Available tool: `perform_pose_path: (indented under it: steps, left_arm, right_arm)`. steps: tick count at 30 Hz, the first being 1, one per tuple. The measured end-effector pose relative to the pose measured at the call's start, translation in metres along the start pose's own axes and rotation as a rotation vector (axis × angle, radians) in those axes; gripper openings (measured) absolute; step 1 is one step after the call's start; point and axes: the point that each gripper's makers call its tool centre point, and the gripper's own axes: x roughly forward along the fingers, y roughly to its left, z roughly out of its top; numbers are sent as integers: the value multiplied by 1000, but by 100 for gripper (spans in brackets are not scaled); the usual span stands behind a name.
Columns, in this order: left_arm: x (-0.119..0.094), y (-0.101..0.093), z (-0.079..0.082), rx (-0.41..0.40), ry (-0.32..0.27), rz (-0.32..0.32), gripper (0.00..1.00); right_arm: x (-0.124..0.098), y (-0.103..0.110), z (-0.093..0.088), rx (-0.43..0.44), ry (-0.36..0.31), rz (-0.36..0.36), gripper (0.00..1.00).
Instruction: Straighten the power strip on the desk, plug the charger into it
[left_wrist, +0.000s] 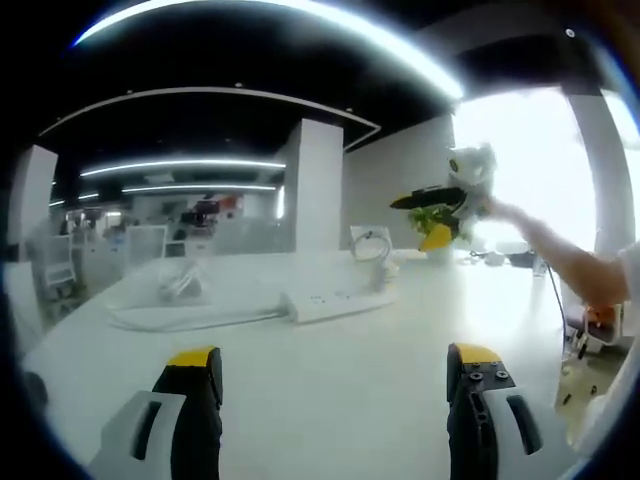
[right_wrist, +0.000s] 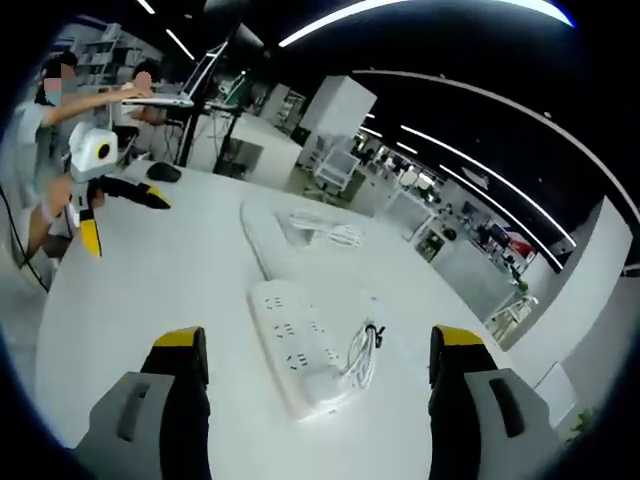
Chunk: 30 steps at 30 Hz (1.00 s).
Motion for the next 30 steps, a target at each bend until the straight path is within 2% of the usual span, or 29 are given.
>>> perform_pose_path:
  steps: [4,7,13,19,30]
  left_arm:
    - [2,-1,0,5,4,-4,96]
    - [3,-1,0,7,5,-7,96]
    - [4,0,-1,5,6,-5,96]
    - [6,-1,-3,1,10,-9,96]
    - [4,0,-1,1,3,-6,96]
  right_arm:
    - [-8,-6,7,89,-97,-22,91]
    - [-18,-11,7,126,-140,-44,91]
    - [-32,-6,0,144,-159,-78,91]
    - [-51,-2,-4,204,-220,-112,90]
    - [-71,5,-26,296,-268,-156,90]
